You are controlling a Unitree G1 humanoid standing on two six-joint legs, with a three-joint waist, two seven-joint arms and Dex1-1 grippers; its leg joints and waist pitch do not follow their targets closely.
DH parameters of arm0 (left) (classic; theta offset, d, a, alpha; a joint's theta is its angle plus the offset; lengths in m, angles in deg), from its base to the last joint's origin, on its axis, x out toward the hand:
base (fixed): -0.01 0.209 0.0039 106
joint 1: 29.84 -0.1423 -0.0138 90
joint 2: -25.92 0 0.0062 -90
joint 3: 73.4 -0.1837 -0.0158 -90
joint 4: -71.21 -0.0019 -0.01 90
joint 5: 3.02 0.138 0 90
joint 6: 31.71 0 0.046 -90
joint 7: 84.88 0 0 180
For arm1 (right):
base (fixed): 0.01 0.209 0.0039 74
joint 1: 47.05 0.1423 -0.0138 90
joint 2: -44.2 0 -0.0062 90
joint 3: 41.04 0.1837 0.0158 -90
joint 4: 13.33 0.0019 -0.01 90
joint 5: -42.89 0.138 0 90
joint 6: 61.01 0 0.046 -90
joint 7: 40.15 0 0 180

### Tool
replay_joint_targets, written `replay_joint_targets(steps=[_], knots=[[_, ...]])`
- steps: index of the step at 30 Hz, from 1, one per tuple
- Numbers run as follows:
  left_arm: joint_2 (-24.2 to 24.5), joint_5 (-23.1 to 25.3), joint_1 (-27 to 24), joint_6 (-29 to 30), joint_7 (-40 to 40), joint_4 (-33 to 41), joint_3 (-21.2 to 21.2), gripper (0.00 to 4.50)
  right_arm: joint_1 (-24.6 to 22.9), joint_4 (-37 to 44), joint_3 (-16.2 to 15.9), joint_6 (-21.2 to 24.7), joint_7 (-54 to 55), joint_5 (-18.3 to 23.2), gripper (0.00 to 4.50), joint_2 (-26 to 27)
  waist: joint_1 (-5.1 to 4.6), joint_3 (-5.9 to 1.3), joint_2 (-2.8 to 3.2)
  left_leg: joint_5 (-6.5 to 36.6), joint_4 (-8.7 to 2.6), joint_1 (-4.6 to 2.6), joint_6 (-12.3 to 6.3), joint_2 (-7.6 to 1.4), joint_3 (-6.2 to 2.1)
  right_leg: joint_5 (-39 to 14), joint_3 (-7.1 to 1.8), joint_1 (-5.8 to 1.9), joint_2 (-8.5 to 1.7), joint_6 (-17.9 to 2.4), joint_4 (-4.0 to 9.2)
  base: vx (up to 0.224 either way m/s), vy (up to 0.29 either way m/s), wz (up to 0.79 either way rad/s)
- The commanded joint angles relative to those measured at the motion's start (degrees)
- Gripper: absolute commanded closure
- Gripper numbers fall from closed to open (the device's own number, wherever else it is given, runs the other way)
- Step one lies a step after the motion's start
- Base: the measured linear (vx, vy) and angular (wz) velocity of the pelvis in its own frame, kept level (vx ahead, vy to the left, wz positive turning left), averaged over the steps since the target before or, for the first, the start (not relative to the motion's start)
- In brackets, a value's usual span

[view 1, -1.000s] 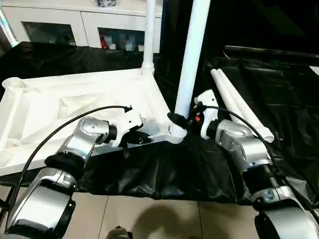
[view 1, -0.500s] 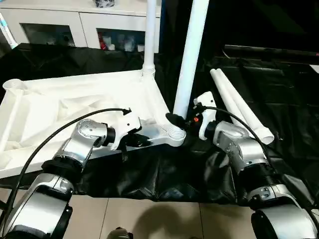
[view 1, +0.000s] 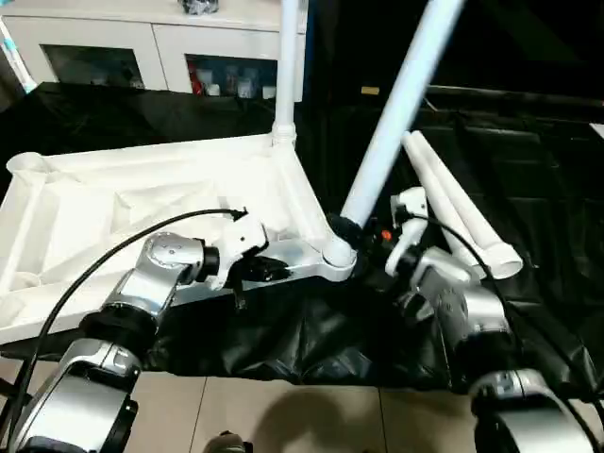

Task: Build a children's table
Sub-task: Insert table leg to table base

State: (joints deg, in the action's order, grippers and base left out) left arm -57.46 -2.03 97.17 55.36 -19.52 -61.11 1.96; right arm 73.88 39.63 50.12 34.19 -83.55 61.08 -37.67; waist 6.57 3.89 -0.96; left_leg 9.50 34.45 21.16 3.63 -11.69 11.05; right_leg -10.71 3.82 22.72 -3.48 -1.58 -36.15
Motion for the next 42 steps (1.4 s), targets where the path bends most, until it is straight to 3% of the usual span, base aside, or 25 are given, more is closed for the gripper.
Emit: replay_joint_targets(steps=[1,4,9,15,19,25,29,42], knots=[[0.2,1.2,-0.3,-0.8,-0.3,0.4,-1.2,4.5,-2.9,-2.7,-1.1,-1.1,2.1,-4.4,2.63,-1.9,-0.32,-4.47,0.75,14.3,-4.12,-1.24,1.26,-1.94,-1.14,-13.9,-2.97,-2.3,-5.04,-10.6,4.79,0.0,0.0,0.0],[0.0,1.8,0.1,-1.0,-1.7,-0.3,-1.1,4.5,-4.1,-2.3,-0.7,-4.2,3.4,-4.9,2.63,-1.5,-0.28,-4.34,0.84,16.6,-4.24,-1.63,1.7,-1.95,-1.22,-16.7,-3.01,-2.08,-5.06,-10.0,5.17,0.0,0.0,0.0],[-0.1,1.9,0.2,-1.3,-1.9,-0.7,-1.0,4.5,-5.9,-1.3,-1.3,-6.1,3.6,-5.2,2.63,-1.0,-0.42,-4.24,0.79,18.3,-4.41,-1.63,1.74,-1.94,-1.38,-18.5,-3.02,-2.08,-5.11,-9.6,5.47,0.0,0.0,0.0],[0.0,2.2,0.3,-1.8,-2.0,-1.2,-1.0,4.5,-7.3,-1.2,-1.0,-7.1,3.9,-4.8,2.63,-0.6,-0.54,-4.14,0.91,19.7,-4.57,-1.8,1.8,-1.98,-1.52,-20.1,-3.03,-1.99,-5.14,-9.6,5.68,0.0,0.0,0.0],[0.4,2.6,0.5,-2.2,-0.9,-1.3,-1.7,4.5,-7.6,-1.3,-2.9,-6.1,3.3,-6.5,2.63,-1.5,-0.66,-3.96,0.94,21.1,-4.76,-1.94,2.0,-1.98,-1.62,-21.1,-2.98,-2.01,-5.09,-9.5,5.84,0.0,0.0,0.0],[1.6,3.4,0.7,-3.0,2.4,-1.3,-3.1,4.5,-3.5,-1.6,-6.4,-1.5,-0.3,-8.6,2.63,-3.2,-1.3,-3.88,1.1,22.4,-4.81,-2.15,2.39,-1.84,-1.74,-23.2,-3.0,-2.08,-5.08,-9.3,6.08,0.0,0.0,0.0],[2.6,4.2,1.0,-3.6,4.3,-1.4,-4.1,4.5,0.3,-4.3,-8.3,0.5,-3.6,-9.8,2.63,-4.1,-1.67,-4.07,0.94,21.0,-4.74,-1.91,2.08,-1.87,-1.63,-20.2,-3.05,-2.29,-4.94,-10.6,5.63,0.0,0.0,0.0],[4.7,4.9,2.2,-5.5,7.9,-1.9,-5.2,4.5,3.3,-8.1,-13.6,0.7,-13.7,-12.2,2.63,-6.4,-1.5,-3.8,0.62,22.1,-4.81,-2.15,2.0,-2.1,-1.55,-22.9,-3.05,-2.01,-5.06,-10.4,5.81,0.0,0.0,0.0]])
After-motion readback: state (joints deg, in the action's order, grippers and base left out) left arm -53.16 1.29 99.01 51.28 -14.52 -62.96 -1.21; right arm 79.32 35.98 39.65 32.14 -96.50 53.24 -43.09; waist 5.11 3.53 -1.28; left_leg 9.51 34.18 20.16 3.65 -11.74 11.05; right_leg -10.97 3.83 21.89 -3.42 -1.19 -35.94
